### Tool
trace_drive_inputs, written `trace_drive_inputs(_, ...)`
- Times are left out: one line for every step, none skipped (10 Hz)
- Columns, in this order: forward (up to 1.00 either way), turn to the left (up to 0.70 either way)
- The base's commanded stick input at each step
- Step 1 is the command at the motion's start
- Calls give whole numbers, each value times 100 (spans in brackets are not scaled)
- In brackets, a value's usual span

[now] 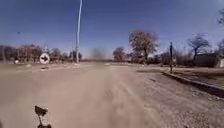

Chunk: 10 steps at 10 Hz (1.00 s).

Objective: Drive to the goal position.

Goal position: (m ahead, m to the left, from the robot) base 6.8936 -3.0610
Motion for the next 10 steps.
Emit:
trace_drive_inputs(100,-9)
trace_drive_inputs(100,-21)
trace_drive_inputs(100,-27)
trace_drive_inputs(100,-27)
trace_drive_inputs(100,-27)
trace_drive_inputs(100,-27)
trace_drive_inputs(100,-27)
trace_drive_inputs(100,-27)
trace_drive_inputs(100,-27)
trace_drive_inputs(100,-23)
